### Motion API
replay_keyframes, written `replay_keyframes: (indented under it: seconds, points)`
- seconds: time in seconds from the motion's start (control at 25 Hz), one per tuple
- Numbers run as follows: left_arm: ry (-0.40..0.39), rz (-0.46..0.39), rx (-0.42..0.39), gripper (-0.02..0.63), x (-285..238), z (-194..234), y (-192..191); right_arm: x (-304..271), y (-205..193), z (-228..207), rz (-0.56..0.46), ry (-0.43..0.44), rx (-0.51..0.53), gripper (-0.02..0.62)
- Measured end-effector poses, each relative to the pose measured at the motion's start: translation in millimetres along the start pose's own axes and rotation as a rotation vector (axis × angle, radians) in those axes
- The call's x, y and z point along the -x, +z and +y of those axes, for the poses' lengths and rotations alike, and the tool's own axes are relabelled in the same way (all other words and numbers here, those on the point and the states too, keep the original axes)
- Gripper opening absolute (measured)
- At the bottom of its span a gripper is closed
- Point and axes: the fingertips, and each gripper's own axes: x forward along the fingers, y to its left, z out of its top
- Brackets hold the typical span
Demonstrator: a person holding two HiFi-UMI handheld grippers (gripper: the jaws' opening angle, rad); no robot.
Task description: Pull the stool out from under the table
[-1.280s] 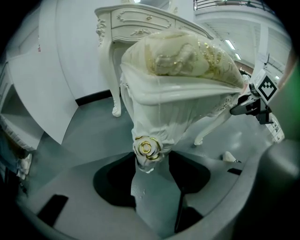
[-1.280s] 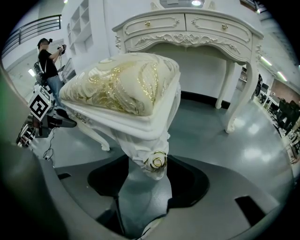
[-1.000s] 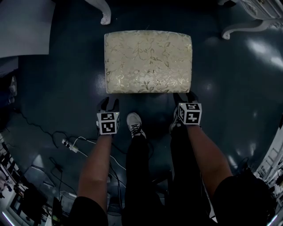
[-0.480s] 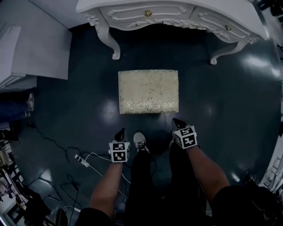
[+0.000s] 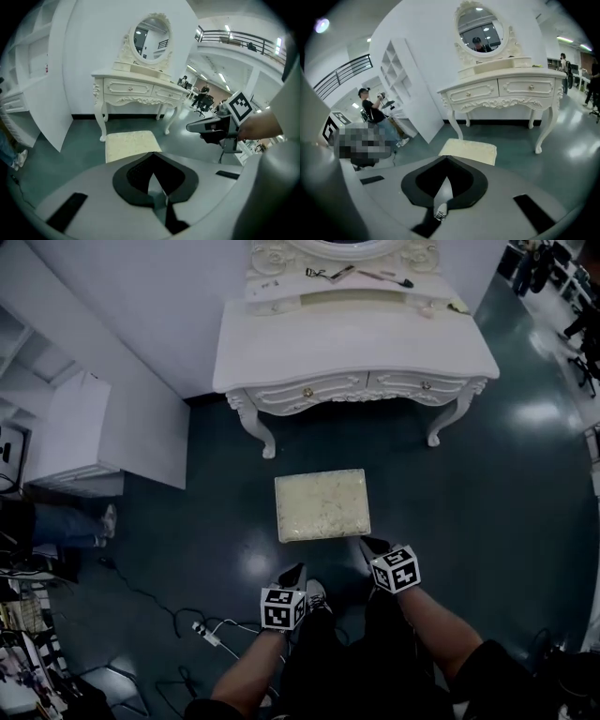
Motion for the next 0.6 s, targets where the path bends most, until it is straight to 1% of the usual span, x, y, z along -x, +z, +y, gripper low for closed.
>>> replay_keyframes:
  seconds: [0.12,0.2,0.28,0.44,0.6]
  points:
    - [-0.029,-0.032,-0.009,0.008,27,-20,30,32,33,20,-0.057,0.039,-0.007,0.028]
    - [-0.043,-0.063,-0.020,0.008,43,-31,47,53,53,33,-0.095,0.070,0.012,0.028]
    - [-0.060,-0.087,-0.010,0.008,57,-42,61,73,70,45,-0.132,0.100,0.036,0.028]
    - [-0.107,-0.127,0.024,0.008,90,-62,83,114,87,71,-0.168,0.169,0.036,0.028]
    - [-0.175,-0.159,0.023,0.008,117,-86,111,152,106,95,-0.199,0.224,0.050,0.028]
